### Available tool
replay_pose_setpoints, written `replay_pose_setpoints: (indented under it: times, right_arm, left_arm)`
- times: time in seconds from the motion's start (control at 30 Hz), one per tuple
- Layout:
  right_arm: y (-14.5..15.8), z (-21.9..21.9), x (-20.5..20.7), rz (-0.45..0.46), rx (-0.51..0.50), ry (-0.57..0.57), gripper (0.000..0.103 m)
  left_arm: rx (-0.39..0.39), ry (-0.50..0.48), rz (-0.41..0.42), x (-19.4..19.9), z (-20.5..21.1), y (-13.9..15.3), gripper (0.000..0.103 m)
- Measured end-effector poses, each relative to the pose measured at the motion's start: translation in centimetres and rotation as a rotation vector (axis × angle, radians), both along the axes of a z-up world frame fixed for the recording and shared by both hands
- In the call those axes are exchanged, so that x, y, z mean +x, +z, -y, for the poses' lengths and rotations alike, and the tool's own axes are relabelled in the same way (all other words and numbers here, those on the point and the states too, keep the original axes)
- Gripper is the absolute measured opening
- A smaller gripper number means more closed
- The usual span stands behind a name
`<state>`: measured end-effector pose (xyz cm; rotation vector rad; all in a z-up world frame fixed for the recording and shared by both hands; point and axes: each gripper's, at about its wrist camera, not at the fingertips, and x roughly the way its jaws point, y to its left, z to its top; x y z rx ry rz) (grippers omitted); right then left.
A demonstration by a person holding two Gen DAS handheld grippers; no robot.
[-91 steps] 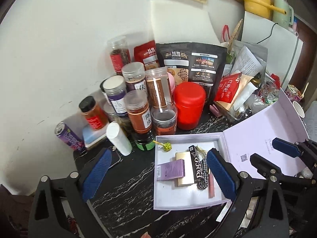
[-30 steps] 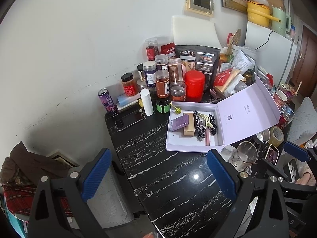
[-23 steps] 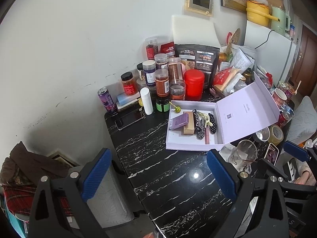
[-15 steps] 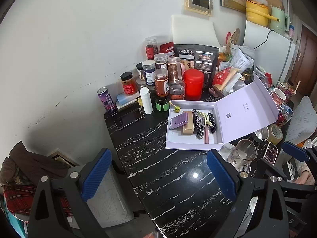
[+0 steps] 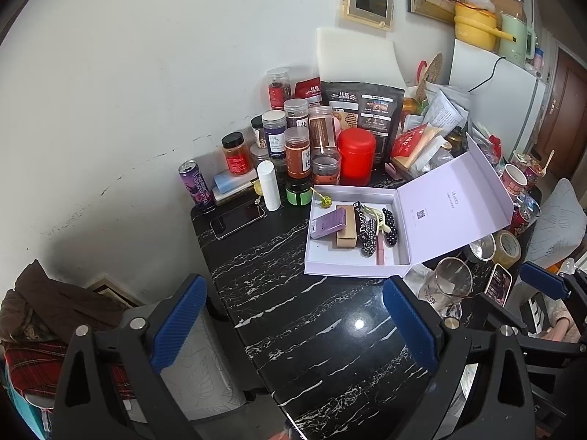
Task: Organize rigid objects
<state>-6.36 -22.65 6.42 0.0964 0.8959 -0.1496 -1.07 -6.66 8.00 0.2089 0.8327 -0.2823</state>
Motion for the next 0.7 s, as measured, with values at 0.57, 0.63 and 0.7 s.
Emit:
replay_pose_setpoints:
  times: [0.57,0.63,0.7]
  right_arm:
    - [-0.06,0.11,0.07,0.001,-0.002,0.000,0.070]
    - [-0.06,0.12,0.08,0.002,-0.003,0.002,0.070]
    - [-0.11,0.26,0.10,0.002,-0.003,0.000,0.070]
  left_arm:
    - [-0.002,0.003,0.000,0.47,0.05,0.06,0.099]
    - [-0.002,0.001,-0.001,0.61,0.11,0.10,0.099]
    - [-0.003,0.001,-0.001,0.61,0.13,0.10,0.099]
